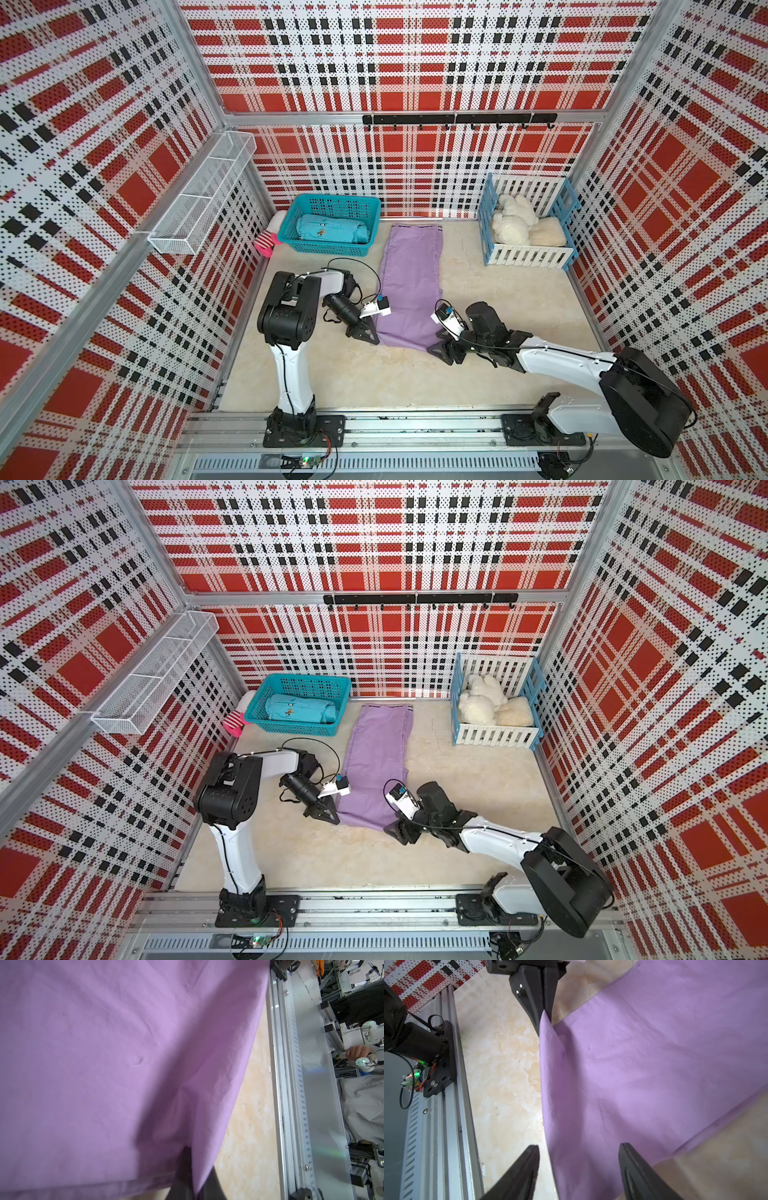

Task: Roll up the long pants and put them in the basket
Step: Roll the long pant at the center of the board.

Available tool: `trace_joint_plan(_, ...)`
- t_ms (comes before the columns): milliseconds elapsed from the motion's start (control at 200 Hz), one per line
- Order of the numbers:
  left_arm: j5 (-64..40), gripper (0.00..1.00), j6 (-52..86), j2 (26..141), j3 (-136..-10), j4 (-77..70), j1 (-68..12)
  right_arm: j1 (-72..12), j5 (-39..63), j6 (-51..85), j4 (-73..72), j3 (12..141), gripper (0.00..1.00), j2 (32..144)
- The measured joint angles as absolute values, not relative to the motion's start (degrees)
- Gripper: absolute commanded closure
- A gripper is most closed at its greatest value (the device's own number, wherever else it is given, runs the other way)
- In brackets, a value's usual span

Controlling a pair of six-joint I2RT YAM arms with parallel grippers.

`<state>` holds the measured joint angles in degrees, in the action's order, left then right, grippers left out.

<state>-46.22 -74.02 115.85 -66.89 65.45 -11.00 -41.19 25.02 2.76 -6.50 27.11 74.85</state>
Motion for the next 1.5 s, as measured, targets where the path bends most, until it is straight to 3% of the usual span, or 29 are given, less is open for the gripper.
trace_joint_plan(215, -46.26, 1.00, -74.08, 115.90, -66.89, 65.84, -10.96, -45.98, 21.54, 1.41, -8.84, 27.09, 0.37, 78.32)
trace_joint_plan(276, -46.26, 1.00, -74.08, 115.90, -66.89, 65.87, -10.96, -46.46, 20.23, 0.97, -9.19, 27.09, 0.49, 79.31)
trace_joint_plan(376, -46.26, 1.00, -74.24, 115.90, -66.89, 65.89, -10.94, -46.72, 18.15, 0.30, -9.58, 27.09, 0.77, 80.36)
trace_joint_plan(436, -46.26, 1.00, -74.24, 115.87, -66.87, 65.89, -10.94, -46.72, 17.02, -0.01, -9.91, 27.09, 1.00, 80.82)
trace_joint_plan(691, -45.17, 1.00, -73.17, 115.87, -66.76, 65.78, -10.79, -44.99, 17.78, 0.86, -10.20, 28.01, 1.00, 83.85)
trace_joint_plan(932, -42.96, 1.00, -69.19, 115.07, -65.56, 64.16, -10.50, -33.30, 36.77, 3.77, -6.24, 35.66, 1.00, 93.23)
trace_joint_plan(1203, -40.10, 1.00, -64.51, 114.32, -65.39, 63.64, -10.04, -31.22, 51.55, 1.41, 10.90, 53.15, 1.00, 110.02)
trace_joint_plan(1268, -38.72, 0.91, -62.74, 112.57, -64.42, 62.19, -9.96, -31.09, 52.84, 1.61, 12.14, 53.78, 1.00, 110.80)
trace_joint_plan(1313, -37.32, 0.80, -61.32, 110.69, -63.29, 60.62, -9.93, -31.09, 53.39, 1.83, 12.71, 53.82, 1.00, 111.02)
trace_joint_plan(1323, -37.10, 0.69, -61.08, 110.34, -63.16, 60.38, -9.93, -31.09, 53.56, 1.85, 12.82, 53.82, 1.00, 111.04)
trace_joint_plan(1333, -36.84, 0.42, -60.90, 109.69, -62.87, 59.96, -9.91, -31.09, 53.69, 1.98, 12.91, 53.82, 1.00, 111.11)
trace_joint_plan(1338, -36.69, 0.33, -60.84, 109.51, -62.78, 59.72, -9.91, -31.09, 53.76, 2.02, 12.95, 53.82, 1.00, 111.13)
trace_joint_plan(1343, -36.45, 0.17, -60.36, 109.19, -62.61, 59.44, -9.89, -31.09, 53.78, 2.04, 13.02, 53.82, 1.00, 111.15)
trace_joint_plan(1348, -36.36, 0.08, -60.14, 109.01, -62.54, 59.44, -9.89, -31.09, 53.84, 2.07, 13.13, 53.82, 1.00, 111.18)
trace_joint_plan(1358, -36.01, 0.01, -59.68, 108.47, -62.33, 58.98, -9.87, -31.09, 53.91, 2.11, 13.21, 53.82, 1.00, 111.20)
trace_joint_plan(1503, -28.67, 0.01, -54.00, 100.99, -59.33, 52.25, -8.54, -31.09, 54.26, 2.92, 15.25, 53.82, 1.00, 111.28)
